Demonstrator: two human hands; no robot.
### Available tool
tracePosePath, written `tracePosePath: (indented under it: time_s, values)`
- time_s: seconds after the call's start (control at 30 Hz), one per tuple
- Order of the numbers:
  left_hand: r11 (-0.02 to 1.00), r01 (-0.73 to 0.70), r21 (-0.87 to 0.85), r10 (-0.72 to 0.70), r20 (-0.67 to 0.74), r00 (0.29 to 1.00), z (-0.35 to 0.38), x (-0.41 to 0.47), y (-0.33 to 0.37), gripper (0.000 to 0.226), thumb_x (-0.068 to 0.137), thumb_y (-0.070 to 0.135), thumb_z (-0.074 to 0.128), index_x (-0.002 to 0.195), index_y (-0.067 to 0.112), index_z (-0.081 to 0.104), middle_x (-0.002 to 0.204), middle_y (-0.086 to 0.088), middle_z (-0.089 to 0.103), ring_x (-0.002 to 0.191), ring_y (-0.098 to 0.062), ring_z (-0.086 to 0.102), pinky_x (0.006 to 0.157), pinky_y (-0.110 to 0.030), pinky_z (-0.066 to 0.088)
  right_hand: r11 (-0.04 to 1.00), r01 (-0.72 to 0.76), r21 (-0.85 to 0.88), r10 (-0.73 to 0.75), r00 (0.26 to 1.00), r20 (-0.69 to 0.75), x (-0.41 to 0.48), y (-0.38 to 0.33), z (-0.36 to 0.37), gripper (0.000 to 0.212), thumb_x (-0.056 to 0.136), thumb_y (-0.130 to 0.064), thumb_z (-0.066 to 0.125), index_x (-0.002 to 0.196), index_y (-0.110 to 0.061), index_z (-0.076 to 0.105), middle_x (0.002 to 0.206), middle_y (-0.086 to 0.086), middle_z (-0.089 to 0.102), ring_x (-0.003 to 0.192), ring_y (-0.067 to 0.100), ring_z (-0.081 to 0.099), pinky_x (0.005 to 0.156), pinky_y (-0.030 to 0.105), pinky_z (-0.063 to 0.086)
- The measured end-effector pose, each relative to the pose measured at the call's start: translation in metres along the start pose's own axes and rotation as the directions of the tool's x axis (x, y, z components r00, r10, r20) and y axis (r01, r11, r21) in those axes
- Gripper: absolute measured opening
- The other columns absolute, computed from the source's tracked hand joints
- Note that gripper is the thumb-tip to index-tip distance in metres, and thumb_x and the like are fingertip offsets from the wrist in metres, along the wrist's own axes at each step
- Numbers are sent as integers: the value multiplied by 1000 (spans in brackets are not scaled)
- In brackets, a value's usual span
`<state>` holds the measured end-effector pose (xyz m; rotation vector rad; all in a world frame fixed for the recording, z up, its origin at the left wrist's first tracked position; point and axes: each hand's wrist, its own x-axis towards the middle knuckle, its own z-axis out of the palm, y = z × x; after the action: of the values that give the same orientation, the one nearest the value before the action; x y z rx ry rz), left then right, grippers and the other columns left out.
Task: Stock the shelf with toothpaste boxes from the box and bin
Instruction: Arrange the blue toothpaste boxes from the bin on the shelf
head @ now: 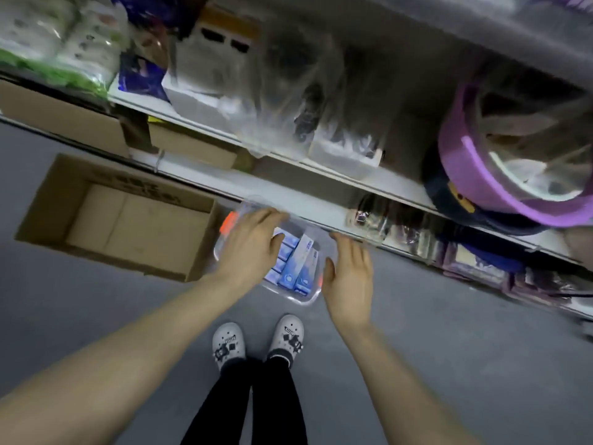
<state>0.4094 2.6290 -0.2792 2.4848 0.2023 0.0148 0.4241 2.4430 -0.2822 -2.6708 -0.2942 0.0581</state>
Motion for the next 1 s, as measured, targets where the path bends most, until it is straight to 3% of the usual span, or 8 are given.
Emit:
tracePosePath:
  time_s: [0.1, 0.23, 0.43, 0.6, 0.8, 1.0]
  values:
    - [995, 105, -5, -104, 86, 991, 47, -13, -27, 38, 83, 8, 66, 120, 15, 66, 117, -4, 66, 109, -26, 60, 91, -33, 45, 1000, -6, -20, 8, 994, 111, -8, 33, 41, 48, 76, -5, 61, 124, -13, 59, 117, 8, 63, 108, 34, 54, 93, 44, 46]
    - [981, 191, 23, -192, 165, 967, 98, -27, -55, 43, 83, 7, 67, 125, 15, 63, 119, -6, 65, 105, -29, 62, 83, -34, 45, 998, -45, -41, 52, 978, 201, -19, 68, 88, 54, 73, -7, 72, 125, -12, 58, 117, 10, 63, 107, 36, 57, 91, 44, 47]
    - [946, 322, 28, -317, 272, 908, 192, -33, -104, 48, 87, 15, 63, 134, 16, 55, 130, -7, 58, 115, -30, 56, 89, -38, 46, 981, -191, -22, 186, 918, 351, -21, 124, 168, 58, 78, -5, 71, 132, -7, 52, 125, 15, 58, 108, 40, 55, 90, 43, 45]
    - [933, 359, 38, -350, 338, 874, 264, -25, -134, 49, 90, 15, 61, 137, 17, 51, 135, -6, 54, 119, -29, 53, 94, -35, 41, 965, -257, -43, 251, 871, 422, -8, 167, 233, 58, 82, -3, 68, 136, -4, 47, 130, 19, 53, 108, 43, 56, 88, 43, 45]
    - [908, 417, 29, -387, 439, 811, 338, -5, -166, 48, 92, 16, 59, 139, 15, 48, 135, -11, 51, 122, -30, 51, 97, -36, 38, 949, -286, -131, 311, 790, 528, 9, 201, 305, 61, 90, -15, 62, 144, -12, 36, 136, 15, 45, 118, 38, 52, 95, 41, 41]
    - [920, 388, 46, -359, 492, 793, 392, 17, -188, 46, 93, 19, 57, 138, 13, 48, 132, -14, 52, 115, -32, 54, 90, -38, 40, 931, -320, -175, 360, 735, 575, 12, 224, 360, 58, 92, -16, 57, 145, -12, 33, 135, 18, 42, 117, 42, 51, 94, 45, 44]
